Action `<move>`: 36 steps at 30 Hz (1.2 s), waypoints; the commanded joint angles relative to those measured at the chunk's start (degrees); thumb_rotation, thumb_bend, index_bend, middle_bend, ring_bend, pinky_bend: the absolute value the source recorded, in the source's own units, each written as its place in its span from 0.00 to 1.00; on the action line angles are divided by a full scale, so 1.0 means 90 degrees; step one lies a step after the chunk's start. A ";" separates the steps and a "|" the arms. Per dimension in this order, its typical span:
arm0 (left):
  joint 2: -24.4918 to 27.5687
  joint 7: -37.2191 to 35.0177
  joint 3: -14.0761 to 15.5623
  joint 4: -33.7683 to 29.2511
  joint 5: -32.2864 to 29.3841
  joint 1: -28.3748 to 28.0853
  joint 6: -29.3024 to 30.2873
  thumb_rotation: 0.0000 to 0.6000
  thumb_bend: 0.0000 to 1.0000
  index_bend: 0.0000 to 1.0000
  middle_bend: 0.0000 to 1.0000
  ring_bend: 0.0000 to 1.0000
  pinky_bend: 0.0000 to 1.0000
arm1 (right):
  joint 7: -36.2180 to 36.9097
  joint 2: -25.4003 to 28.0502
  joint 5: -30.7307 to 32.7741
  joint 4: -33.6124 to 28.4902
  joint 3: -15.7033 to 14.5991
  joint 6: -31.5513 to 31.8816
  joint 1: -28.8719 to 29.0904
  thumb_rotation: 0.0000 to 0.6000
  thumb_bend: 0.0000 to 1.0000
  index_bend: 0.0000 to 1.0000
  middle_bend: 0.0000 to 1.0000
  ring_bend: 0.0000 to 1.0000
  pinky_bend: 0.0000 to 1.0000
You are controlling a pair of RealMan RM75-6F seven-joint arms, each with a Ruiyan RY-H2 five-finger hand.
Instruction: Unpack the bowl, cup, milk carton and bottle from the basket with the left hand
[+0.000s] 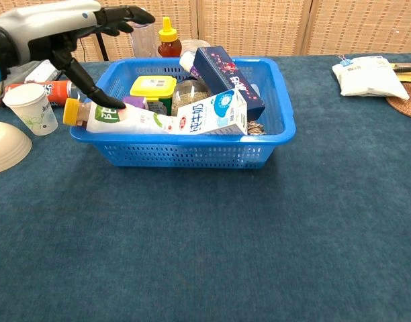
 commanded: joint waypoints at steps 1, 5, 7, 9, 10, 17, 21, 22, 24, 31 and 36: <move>-0.0388 0.0058 -0.0028 0.0111 -0.0047 -0.0240 -0.0214 1.00 0.06 0.00 0.00 0.00 0.00 | 0.0005 0.0002 -0.0004 -0.0001 -0.0005 0.0000 -0.0002 1.00 0.00 0.00 0.00 0.00 0.00; -0.0837 0.0164 -0.0170 0.0263 -0.0210 -0.0467 -0.0285 1.00 0.06 0.00 0.00 0.00 0.00 | 0.0020 0.0007 0.0019 0.0011 0.0004 -0.0004 -0.0001 1.00 0.00 0.00 0.00 0.00 0.00; -0.1105 0.0197 -0.0259 0.0423 -0.0269 -0.0594 -0.0291 1.00 0.06 0.00 0.00 0.00 0.00 | 0.0042 0.0011 0.0037 0.0018 0.0011 -0.0015 0.0003 1.00 0.00 0.00 0.00 0.00 0.00; -0.1267 0.0238 -0.0301 0.0526 -0.0392 -0.0709 -0.0395 1.00 0.06 0.00 0.00 0.00 0.00 | 0.0057 0.0014 0.0062 0.0034 0.0022 -0.0023 0.0005 1.00 0.00 0.00 0.00 0.00 0.00; -0.1331 0.0285 -0.0314 0.0572 -0.0462 -0.0764 -0.0449 1.00 0.06 0.00 0.00 0.00 0.00 | 0.0065 0.0014 0.0070 0.0040 0.0026 -0.0026 0.0008 1.00 0.00 0.00 0.00 0.00 0.00; -0.1783 0.0499 -0.0438 0.0815 -0.0837 -0.1047 -0.0572 1.00 0.06 0.00 0.00 0.00 0.00 | 0.0085 0.0015 0.0085 0.0042 0.0018 -0.0073 0.0021 1.00 0.00 0.00 0.00 0.00 0.00; -0.2027 0.0555 -0.0512 0.0998 -0.0943 -0.1176 -0.0569 1.00 0.06 0.00 0.00 0.00 0.00 | 0.0091 0.0013 0.0109 0.0053 0.0022 -0.0098 0.0030 1.00 0.00 0.00 0.00 0.00 0.00; -0.2083 0.0578 -0.0534 0.1046 -0.0987 -0.1216 -0.0582 1.00 0.06 0.00 0.00 0.00 0.00 | 0.0104 0.0015 0.0123 0.0055 0.0028 -0.0111 0.0035 1.00 0.00 0.00 0.00 0.00 0.00; -0.2186 0.0656 -0.0575 0.1132 -0.1081 -0.1289 -0.0579 1.00 0.06 0.00 0.00 0.00 0.00 | 0.0134 0.0019 0.0157 0.0068 0.0044 -0.0129 0.0043 1.00 0.00 0.00 0.00 0.00 0.00; -0.2536 0.1165 -0.0676 0.1396 -0.1588 -0.1507 -0.0454 1.00 0.09 0.13 0.04 0.13 0.03 | 0.0239 0.0032 0.0212 0.0097 0.0075 -0.0167 0.0062 1.00 0.00 0.00 0.00 0.00 0.00; -0.2686 0.1266 -0.0727 0.1414 -0.1803 -0.1559 -0.0360 1.00 0.18 0.27 0.13 0.24 0.08 | 0.0259 0.0030 0.0233 0.0109 0.0083 -0.0184 0.0070 1.00 0.00 0.00 0.00 0.00 0.00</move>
